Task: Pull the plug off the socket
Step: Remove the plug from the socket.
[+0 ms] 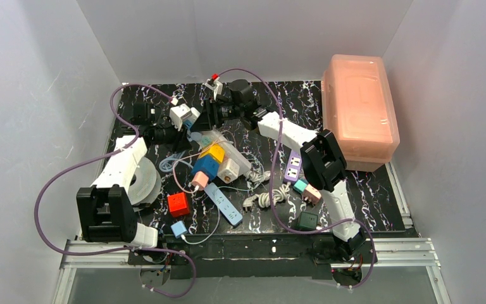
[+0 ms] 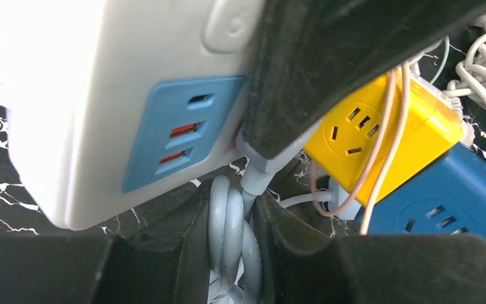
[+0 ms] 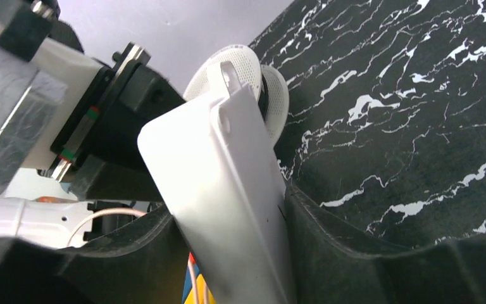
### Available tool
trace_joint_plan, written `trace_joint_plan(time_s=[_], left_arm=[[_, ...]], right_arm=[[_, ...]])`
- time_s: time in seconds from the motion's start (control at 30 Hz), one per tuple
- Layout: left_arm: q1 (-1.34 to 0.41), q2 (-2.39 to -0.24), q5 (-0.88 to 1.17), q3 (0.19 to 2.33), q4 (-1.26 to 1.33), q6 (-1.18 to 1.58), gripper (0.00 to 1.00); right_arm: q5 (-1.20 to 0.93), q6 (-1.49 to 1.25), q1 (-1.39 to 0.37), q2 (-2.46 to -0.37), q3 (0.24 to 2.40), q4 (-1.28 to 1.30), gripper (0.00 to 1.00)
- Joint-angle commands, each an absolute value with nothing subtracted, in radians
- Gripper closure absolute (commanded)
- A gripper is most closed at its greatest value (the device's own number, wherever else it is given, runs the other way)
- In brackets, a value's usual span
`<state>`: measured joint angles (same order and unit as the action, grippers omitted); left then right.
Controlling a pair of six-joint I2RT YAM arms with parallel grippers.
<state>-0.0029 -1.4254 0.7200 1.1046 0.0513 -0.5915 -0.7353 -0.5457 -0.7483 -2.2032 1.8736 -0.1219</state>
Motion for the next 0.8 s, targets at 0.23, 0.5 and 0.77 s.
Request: trace_joint_plan(time_s=[0.23, 0.5, 0.77], left_arm=[[-0.023, -1.339, 0.870, 1.144, 0.012, -0.588, 1.00], [-0.024, -1.316, 0.884, 1.134, 0.012, -0.597, 1.00], [-0.028, -1.299, 0.955, 1.163, -0.043, -0.587, 1.00]], right_arm=[[-0.841, -0.865, -0.749, -2.261, 1.908, -0.463, 0.92], [-0.973, -1.111, -0.739, -2.316, 1.902, -0.693, 0.99], [-1.004, -1.077, -0.726, -2.308, 1.854, -0.648, 0.99]])
